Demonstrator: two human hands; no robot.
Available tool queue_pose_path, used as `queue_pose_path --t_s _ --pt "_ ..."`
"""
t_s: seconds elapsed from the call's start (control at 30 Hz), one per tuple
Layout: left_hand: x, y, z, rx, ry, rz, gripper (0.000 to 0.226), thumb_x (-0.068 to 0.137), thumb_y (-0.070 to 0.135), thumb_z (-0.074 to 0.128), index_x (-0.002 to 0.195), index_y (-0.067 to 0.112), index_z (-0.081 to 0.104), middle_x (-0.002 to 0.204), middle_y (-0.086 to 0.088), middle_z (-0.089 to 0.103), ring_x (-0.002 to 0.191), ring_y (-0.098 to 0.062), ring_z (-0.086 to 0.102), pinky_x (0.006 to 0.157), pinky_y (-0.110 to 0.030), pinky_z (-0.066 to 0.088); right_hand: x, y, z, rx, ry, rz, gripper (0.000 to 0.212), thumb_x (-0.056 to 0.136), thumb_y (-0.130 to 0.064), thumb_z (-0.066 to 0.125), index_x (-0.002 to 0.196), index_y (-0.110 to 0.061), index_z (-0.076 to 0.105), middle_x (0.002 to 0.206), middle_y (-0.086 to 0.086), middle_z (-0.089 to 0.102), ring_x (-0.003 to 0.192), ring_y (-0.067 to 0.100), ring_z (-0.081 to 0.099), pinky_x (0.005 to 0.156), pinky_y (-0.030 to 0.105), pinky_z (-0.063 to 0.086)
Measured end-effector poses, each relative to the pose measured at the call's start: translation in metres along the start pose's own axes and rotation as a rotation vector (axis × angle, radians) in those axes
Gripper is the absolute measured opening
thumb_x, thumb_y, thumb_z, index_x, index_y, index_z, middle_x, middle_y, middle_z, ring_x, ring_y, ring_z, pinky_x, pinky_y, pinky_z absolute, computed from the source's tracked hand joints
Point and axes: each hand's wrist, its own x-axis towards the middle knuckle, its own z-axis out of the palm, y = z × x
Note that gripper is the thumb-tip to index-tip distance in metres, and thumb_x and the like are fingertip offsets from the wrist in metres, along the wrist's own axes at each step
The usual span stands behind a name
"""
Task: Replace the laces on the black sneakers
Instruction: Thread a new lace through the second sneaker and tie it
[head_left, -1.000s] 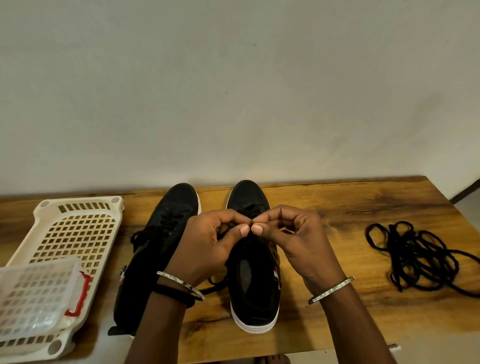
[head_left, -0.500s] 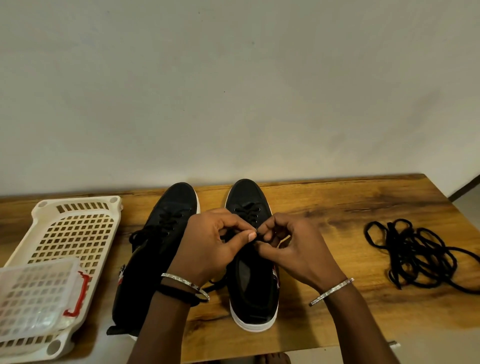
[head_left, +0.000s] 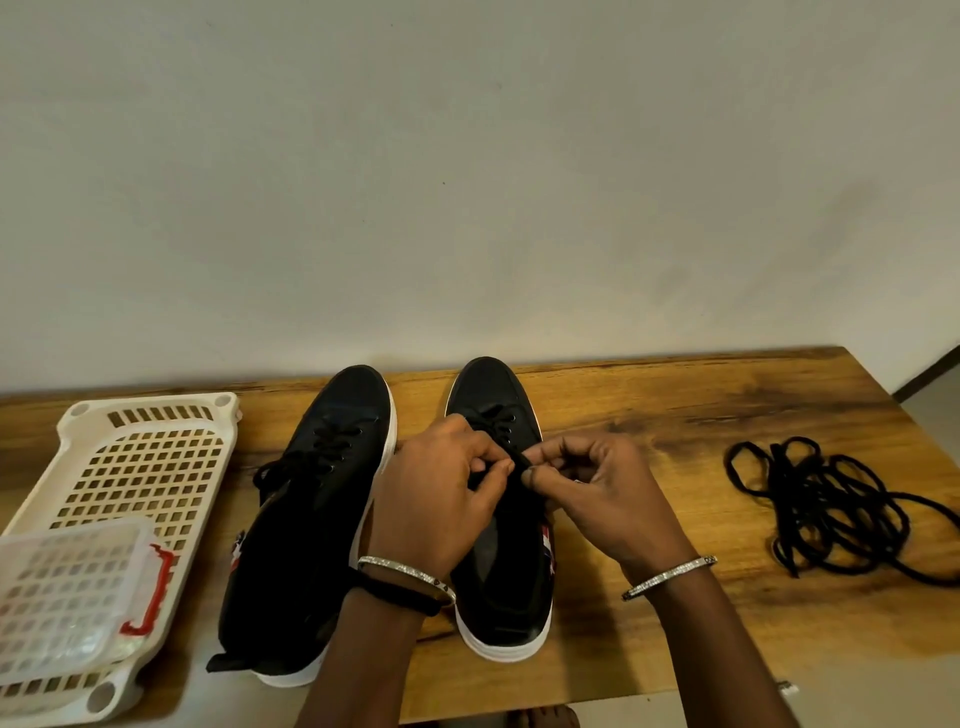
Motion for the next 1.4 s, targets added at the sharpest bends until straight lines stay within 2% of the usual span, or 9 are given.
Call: queue_pose_path --t_s 0.27,0.5,0.6,0.73,0.93,1.03,1.13,1.27,1.4 --pt "0.0 0.002 0.002 -0.015 -0.01 -0.093 0.004 0.085 0.039 0.074 0.085 0.036 0.076 0.078 0.014 0.053 0.072 0.002 0.052 0.054 -0.011 0.03 0.0 0.005 -0.001 0.265 -0.071 0.089 0.019 0.077 -0.029 0.077 0.088 -0.014 0.08 0.08 0.017 0.069 0.068 0.013 0.063 0.062 0.023 0.053" --pt "0.001 -0.001 0.005 -0.043 0.008 -0.085 0.005 0.084 0.037 0.075 0.088 0.035 0.078 0.079 0.013 0.055 0.074 -0.002 0.055 0.06 -0.018 0.044 0.006 0.016 0.011 0.45 0.013 0.182 0.009 0.082 -0.011 0.074 0.088 -0.004 0.076 0.069 0.009 0.063 0.059 0.01 0.055 0.055 0.017 0.047" --pt "0.001 -0.002 0.006 -0.068 0.027 -0.078 0.005 0.083 0.037 0.076 0.086 0.035 0.078 0.076 0.012 0.054 0.072 -0.004 0.055 0.065 -0.03 0.052 0.007 0.014 0.014 0.305 0.041 0.132 0.008 0.092 -0.006 0.068 0.087 -0.006 0.074 0.073 0.01 0.065 0.064 0.009 0.058 0.057 0.02 0.048" --pt "0.001 -0.007 0.007 -0.081 0.042 -0.038 0.009 0.079 0.039 0.079 0.086 0.037 0.075 0.075 0.016 0.051 0.073 -0.001 0.053 0.07 -0.041 0.052 0.007 0.016 0.025 -0.002 0.091 0.037 0.02 0.098 -0.03 0.057 0.092 -0.014 0.066 0.089 0.009 0.069 0.087 0.023 0.066 0.079 0.043 0.054" --pt "0.0 -0.017 -0.004 -0.01 0.027 -0.086 0.071 0.062 0.056 0.084 0.124 0.04 0.054 0.125 0.02 0.043 0.115 -0.002 0.03 0.092 -0.035 0.023 0.006 -0.007 0.003 0.985 0.18 0.18 0.025 0.107 -0.018 0.04 0.091 -0.007 0.056 0.085 0.012 0.071 0.079 0.022 0.072 0.073 0.032 0.059" --pt "-0.001 -0.027 -0.008 -0.043 -0.047 -0.128 0.093 0.057 0.067 0.079 0.138 0.038 0.042 0.137 0.016 0.037 0.127 -0.011 0.035 0.097 -0.039 0.028 0.005 -0.004 -0.017 1.243 0.175 0.207 0.024 0.102 -0.015 0.045 0.079 -0.014 0.05 0.055 -0.004 0.04 0.043 0.008 0.042 0.044 0.021 0.044" --pt "-0.002 -0.031 -0.007 -0.142 -0.093 -0.152 0.101 0.058 0.069 0.077 0.143 0.032 0.037 0.132 0.016 0.033 0.123 -0.007 0.038 0.103 -0.036 0.039 0.002 -0.001 -0.034 0.784 0.256 0.169 0.017 0.094 -0.018 0.059 0.077 -0.017 0.054 0.051 -0.008 0.027 0.039 0.006 0.02 0.037 0.019 0.018" --pt "-0.002 -0.031 -0.006 -0.241 -0.13 -0.234 0.091 0.061 0.05 0.088 0.135 0.029 0.039 0.123 0.01 0.039 0.104 -0.005 0.048 0.081 -0.006 0.04 0.002 0.004 -0.036 -0.146 0.104 -0.065 0.008 0.089 -0.027 0.074 0.084 -0.02 0.073 0.065 -0.01 0.063 0.056 0.001 0.053 0.051 0.014 0.042" --pt "-0.002 -0.038 -0.005 -0.395 -0.195 -0.378 0.097 0.046 0.066 0.084 0.124 0.03 0.038 0.111 0.002 0.047 0.089 -0.01 0.054 0.071 -0.017 0.045 0.001 0.018 -0.029 -0.506 -0.135 -0.091 0.016 0.089 -0.032 0.074 0.075 -0.025 0.075 0.075 -0.013 0.071 0.069 0.005 0.061 0.065 0.028 0.046"
